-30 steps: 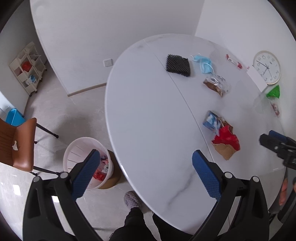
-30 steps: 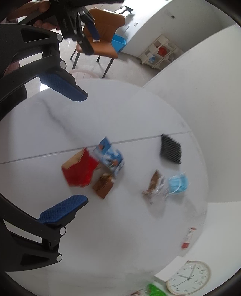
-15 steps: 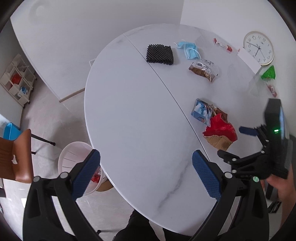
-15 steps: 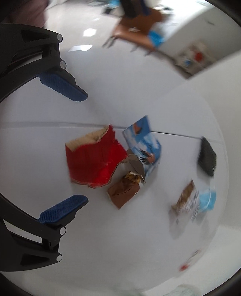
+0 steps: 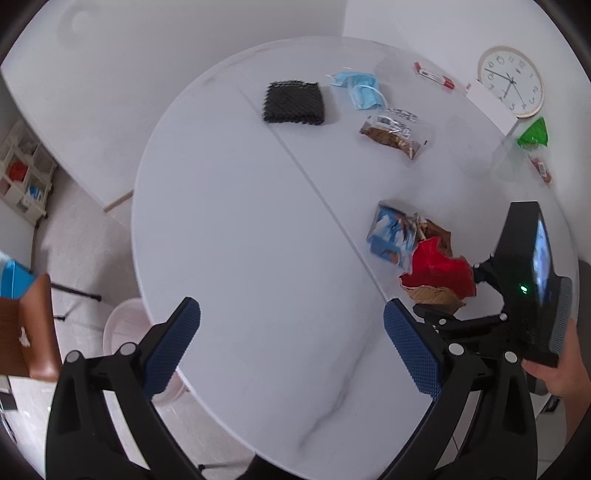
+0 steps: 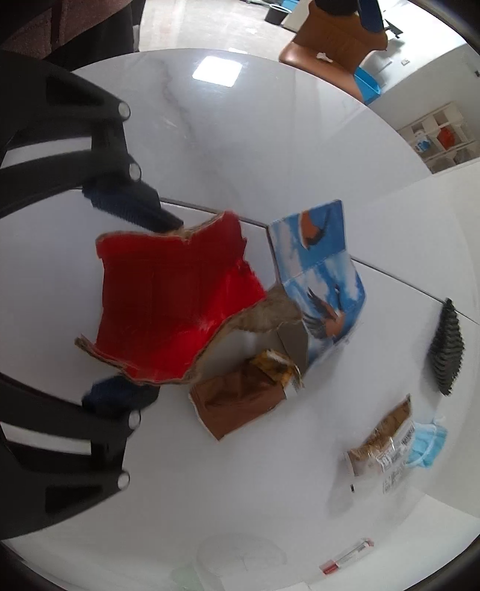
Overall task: Collect trash
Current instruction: 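Grasp the blue bird-printed box with the left tool while the right tool grasps the red-lined cardboard, then carry both items over the wastebasket and open both tools to drop them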
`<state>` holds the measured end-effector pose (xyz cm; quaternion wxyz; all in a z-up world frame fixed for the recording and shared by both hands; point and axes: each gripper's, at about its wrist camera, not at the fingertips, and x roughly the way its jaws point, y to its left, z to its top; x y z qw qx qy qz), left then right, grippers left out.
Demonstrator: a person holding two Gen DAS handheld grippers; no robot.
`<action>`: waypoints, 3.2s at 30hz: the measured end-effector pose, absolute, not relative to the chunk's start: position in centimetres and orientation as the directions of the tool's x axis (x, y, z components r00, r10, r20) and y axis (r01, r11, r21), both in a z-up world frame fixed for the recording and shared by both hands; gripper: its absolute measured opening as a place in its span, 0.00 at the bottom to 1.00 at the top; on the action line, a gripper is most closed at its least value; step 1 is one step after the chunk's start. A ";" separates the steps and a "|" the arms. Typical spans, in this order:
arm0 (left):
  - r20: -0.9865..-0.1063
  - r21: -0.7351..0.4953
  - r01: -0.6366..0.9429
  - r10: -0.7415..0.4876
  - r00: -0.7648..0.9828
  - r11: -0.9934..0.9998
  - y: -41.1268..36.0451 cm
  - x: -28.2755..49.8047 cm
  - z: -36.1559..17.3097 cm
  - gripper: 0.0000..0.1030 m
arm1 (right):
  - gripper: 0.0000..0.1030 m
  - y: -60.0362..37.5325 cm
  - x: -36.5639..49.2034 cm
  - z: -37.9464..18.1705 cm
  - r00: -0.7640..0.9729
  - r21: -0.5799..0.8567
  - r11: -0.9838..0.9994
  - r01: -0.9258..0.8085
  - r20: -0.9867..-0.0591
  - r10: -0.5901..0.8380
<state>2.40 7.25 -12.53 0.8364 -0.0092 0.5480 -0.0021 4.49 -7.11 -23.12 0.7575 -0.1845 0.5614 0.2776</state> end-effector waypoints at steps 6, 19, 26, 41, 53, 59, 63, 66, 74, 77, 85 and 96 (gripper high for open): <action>-0.914 -0.018 0.102 -0.058 0.401 0.995 3.7 5.4 -13.8 0.93 | 0.43 -9.9 5.0 -21.8 0.183 0.136 0.815 -0.563 -0.941 0.284; -0.947 0.041 0.241 -0.039 0.320 0.970 -2.6 11.8 -20.5 0.90 | 0.43 -17.8 4.6 -19.0 0.212 0.255 0.876 -0.409 -0.907 0.363; -0.958 -0.005 0.219 -0.068 0.279 0.976 -2.7 12.5 -22.2 0.47 | 0.43 -17.9 5.9 -18.8 0.209 0.279 0.871 -0.404 -0.899 0.385; -0.916 -0.074 -0.108 -0.025 0.400 0.991 8.7 4.4 -15.3 0.46 | 0.43 -9.3 4.2 -15.2 0.191 0.307 0.774 -0.554 -0.858 0.477; -0.907 -0.042 -0.406 0.135 0.398 0.913 25.6 -3.6 -15.1 0.46 | 0.43 5.3 1.2 -12.6 0.093 0.358 0.633 -0.686 -0.820 0.564; -0.938 -0.038 -0.493 0.138 0.317 0.869 33.4 -4.9 -21.0 0.46 | 0.44 10.8 0.8 -12.2 0.049 0.376 0.601 -0.705 -0.820 0.570; -0.966 -0.049 -0.551 0.101 0.240 0.833 37.8 -5.2 -26.3 0.50 | 0.44 13.9 0.9 -12.4 0.027 0.369 0.592 -0.717 -0.833 0.553; -0.978 -0.065 -0.592 0.067 0.199 0.803 39.7 -5.6 -28.9 0.73 | 0.44 15.9 0.7 -12.6 0.013 0.358 0.583 -0.729 -0.845 0.535; -0.977 -0.075 -0.637 0.070 0.199 0.767 41.1 -7.3 -28.9 0.89 | 0.44 19.9 0.0 -13.5 -0.023 0.340 0.542 -0.769 -0.861 0.508; -0.972 -0.076 -0.655 0.091 0.216 0.752 41.6 -8.4 -27.4 0.89 | 0.44 22.0 -0.2 -14.0 -0.036 0.325 0.512 -0.795 -0.868 0.496; -0.946 -0.029 -0.751 0.224 0.233 0.659 42.9 -15.2 -21.5 0.93 | 0.45 29.2 -0.7 -18.5 -0.107 0.308 0.425 -0.851 -0.895 0.433; -0.929 -0.023 -0.808 0.286 0.235 0.589 42.7 -21.0 -17.1 0.92 | 0.87 34.6 -1.8 -23.8 -0.109 0.268 0.457 -0.848 -0.933 0.344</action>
